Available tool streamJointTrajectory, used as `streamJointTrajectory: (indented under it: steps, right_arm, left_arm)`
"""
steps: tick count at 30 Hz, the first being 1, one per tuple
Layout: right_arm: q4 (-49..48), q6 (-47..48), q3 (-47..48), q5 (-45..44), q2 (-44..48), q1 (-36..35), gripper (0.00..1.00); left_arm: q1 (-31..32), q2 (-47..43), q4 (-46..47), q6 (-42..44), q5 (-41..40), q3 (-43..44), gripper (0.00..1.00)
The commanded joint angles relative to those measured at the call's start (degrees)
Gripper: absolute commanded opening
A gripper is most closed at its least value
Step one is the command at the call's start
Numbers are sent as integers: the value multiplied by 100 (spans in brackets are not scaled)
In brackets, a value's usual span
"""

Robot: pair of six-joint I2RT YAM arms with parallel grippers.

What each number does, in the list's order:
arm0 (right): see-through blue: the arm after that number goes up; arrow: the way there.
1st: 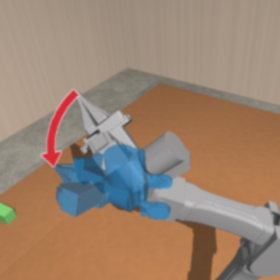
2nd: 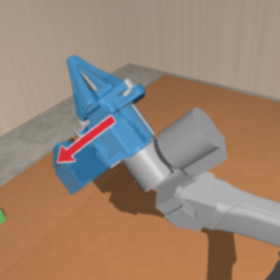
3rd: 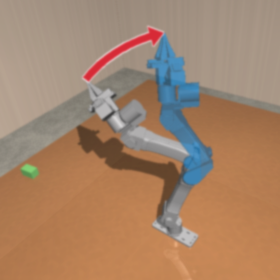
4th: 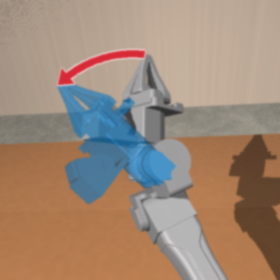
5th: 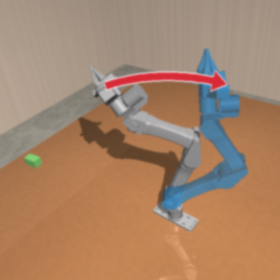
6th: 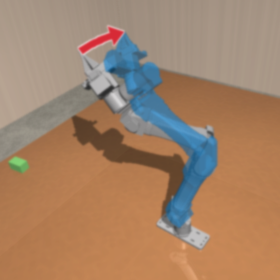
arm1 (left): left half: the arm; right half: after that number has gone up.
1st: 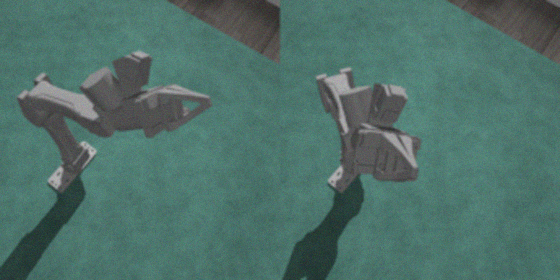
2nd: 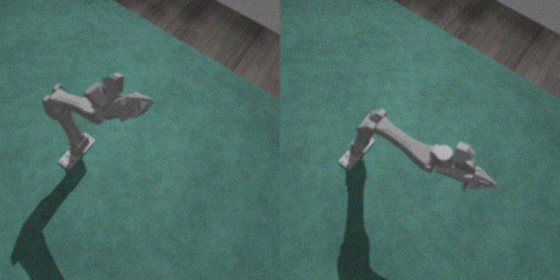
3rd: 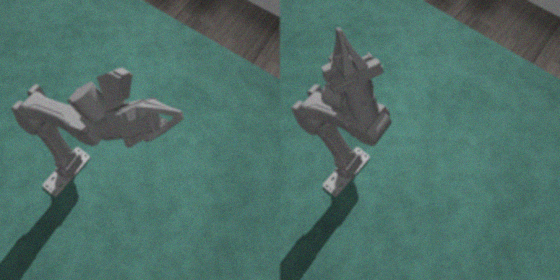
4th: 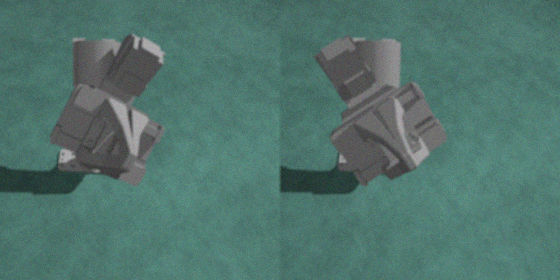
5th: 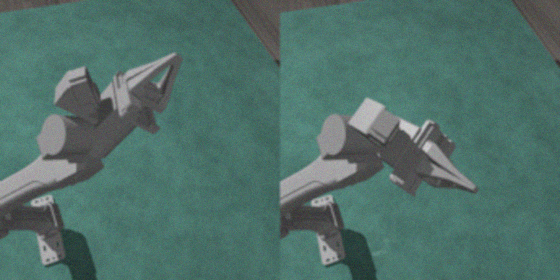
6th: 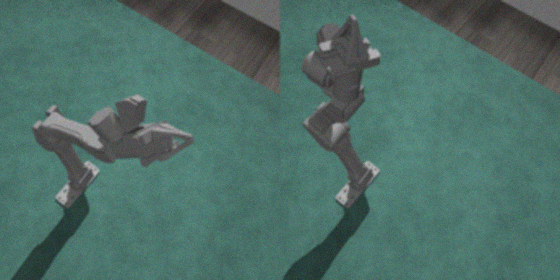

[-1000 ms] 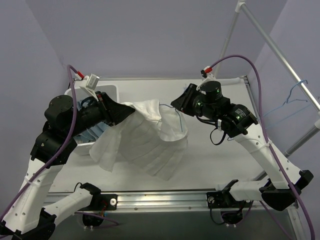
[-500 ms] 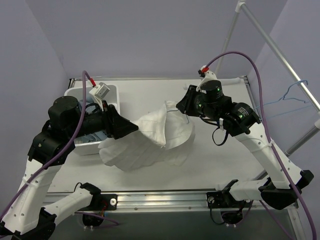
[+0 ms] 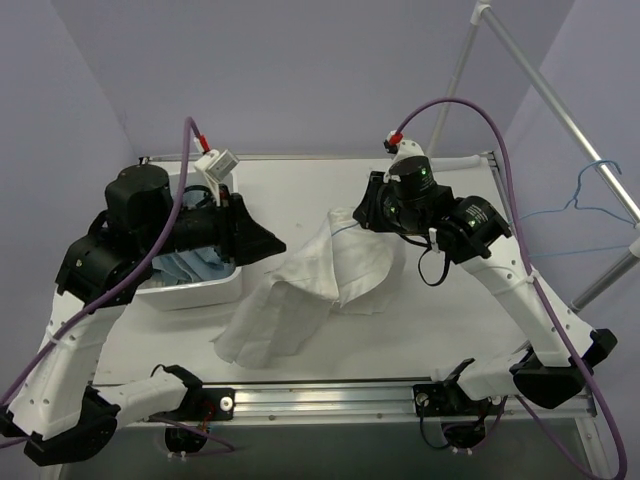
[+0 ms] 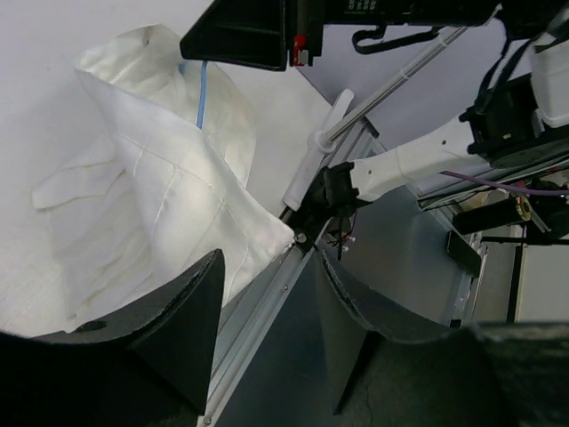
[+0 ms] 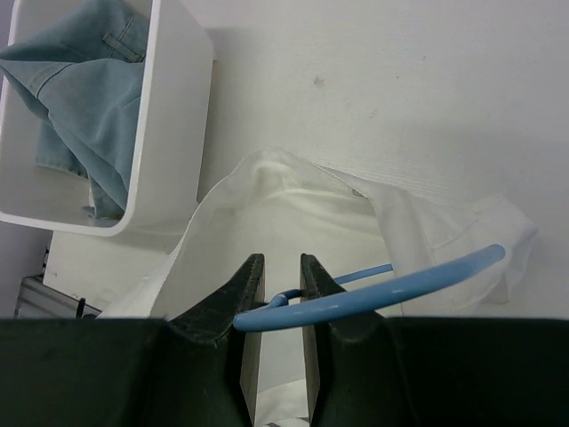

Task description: Remove the skirt from the hanger

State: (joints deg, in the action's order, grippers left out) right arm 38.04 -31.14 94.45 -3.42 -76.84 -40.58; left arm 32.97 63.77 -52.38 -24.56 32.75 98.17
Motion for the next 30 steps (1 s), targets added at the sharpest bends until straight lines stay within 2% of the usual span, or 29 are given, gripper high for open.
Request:
streamJointTrajectory:
  steps: [1, 2, 3, 4, 7, 9, 18, 22, 23, 27, 29, 30]
  right_arm:
    - [-8, -33, 398, -10, -86, -47, 0]
    - [1, -59, 424, -1, -103, -64, 0]
    - [10, -77, 442, 8, -95, -64, 0]
    - [-16, -112, 442, 25, -86, -64, 0]
    - [-25, -138, 442, 96, -94, -64, 0]
    - [-7, -156, 416, 96, -68, -64, 0]
    - [-34, -103, 381, 184, -68, -73, 0]
    - [-34, -95, 363, 193, -59, -82, 0]
    - [-25, -94, 354, 184, -42, -82, 0]
    - [-25, -77, 328, 158, -15, -73, 0]
    - [-25, -59, 310, 158, 11, -82, 0]
    - [-25, -59, 293, 166, 11, -82, 0]
  left_arm:
    - [568, 520, -709, 258, -969, 509, 53]
    - [892, 653, -938, 258, -1303, 658, 50]
    - [991, 794, -1141, 258, -1594, 947, 42]
    - [1062, 1047, -1482, 232, -2005, 1071, 38]
    - [1176, 1295, -1783, 249, -2360, 1292, 28]
    - [1203, 1331, -1811, 258, -2440, 1345, 27]
    - [1677, 1867, -2206, 399, -3054, 1907, 30]
    - [1984, 1903, -2101, 469, -3170, 1996, 37]
    - [2011, 1885, -2066, 469, -3170, 1961, 43]
    - [2055, 1762, -1847, 426, -3222, 1741, 56]
    - [2055, 1753, -1776, 390, -3223, 1688, 56]
    - [2055, 1771, -1810, 364, -3223, 1731, 52]
